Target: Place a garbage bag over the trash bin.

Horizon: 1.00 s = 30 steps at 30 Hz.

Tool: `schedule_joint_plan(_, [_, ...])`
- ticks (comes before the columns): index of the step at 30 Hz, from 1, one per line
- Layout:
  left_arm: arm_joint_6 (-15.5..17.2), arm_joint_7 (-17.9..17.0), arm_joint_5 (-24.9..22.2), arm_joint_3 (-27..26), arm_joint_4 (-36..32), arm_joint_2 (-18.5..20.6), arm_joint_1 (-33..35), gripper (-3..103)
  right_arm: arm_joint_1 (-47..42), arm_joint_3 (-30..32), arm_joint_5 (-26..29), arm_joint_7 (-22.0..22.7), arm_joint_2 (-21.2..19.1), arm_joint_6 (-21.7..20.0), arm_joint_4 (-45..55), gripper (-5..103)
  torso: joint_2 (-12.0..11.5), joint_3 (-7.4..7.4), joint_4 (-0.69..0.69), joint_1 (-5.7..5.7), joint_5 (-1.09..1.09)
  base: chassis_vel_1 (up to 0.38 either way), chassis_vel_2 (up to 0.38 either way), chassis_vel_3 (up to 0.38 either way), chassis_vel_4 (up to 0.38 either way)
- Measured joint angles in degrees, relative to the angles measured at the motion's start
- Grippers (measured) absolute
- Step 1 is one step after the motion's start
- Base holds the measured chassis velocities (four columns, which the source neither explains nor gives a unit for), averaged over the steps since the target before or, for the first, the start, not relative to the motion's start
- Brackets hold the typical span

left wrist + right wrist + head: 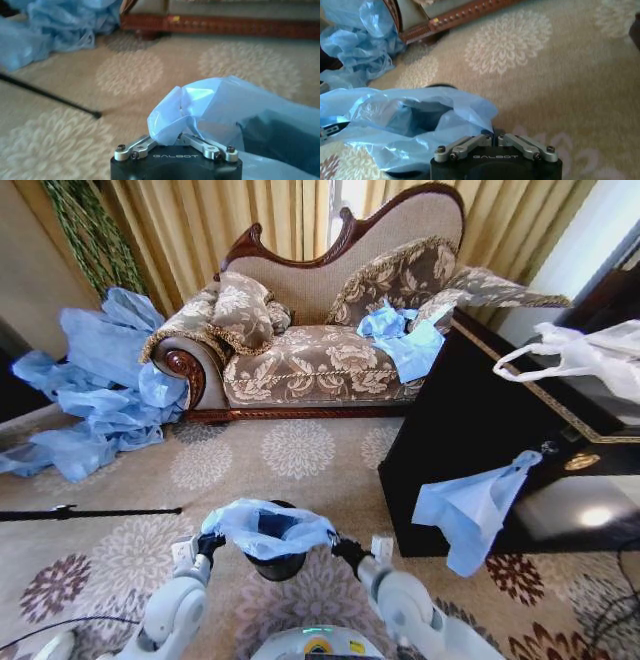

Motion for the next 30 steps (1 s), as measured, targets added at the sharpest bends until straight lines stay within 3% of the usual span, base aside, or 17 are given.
schedule_joint_plan(5, [3.57, -3.04, -4.32, -1.2, -4.8, 0.45, 5.05, 0, -1.53, -0.59, 1.16, 2.78, 1.1, -0.32, 0.79, 0, 0.01, 0.0, 0.03, 0.0, 0.03, 0.0, 0.0, 0.0, 0.0])
schedule_joint_plan(13, [4.32, -3.53, -4.62, 0.84, -1.36, 0.4, 4.72, 0, -1.99, -0.43, 2.56, 3.63, 1.83, -1.28, -0.96, 0, 0.01, 0.0, 0.0, 0.0, 0.0, 0.0, 0.0, 0.0, 0.0])
schedule_joint_plan(20, [4.42, -0.4, -1.64, 1.83, 3.58, 0.99, 3.92, 0, -0.16, -2.04, 2.36, 3.62, 3.87, -1.68, -5.08, 0, 0.01, 0.01, 0.01, 0.0, 0.01, 0.0, 0.0, 0.0, 0.0])
schedule_joint_plan(30, [-0.17, 5.6, 5.19, 2.98, 11.2, 0.92, 0.92, 0, 2.88, -2.59, 1.03, 1.72, 6.18, -1.72, -11.58, 0, 0.01, 0.01, 0.01, 0.01, 0.0, 0.0, 0.0, 0.0, 0.0])
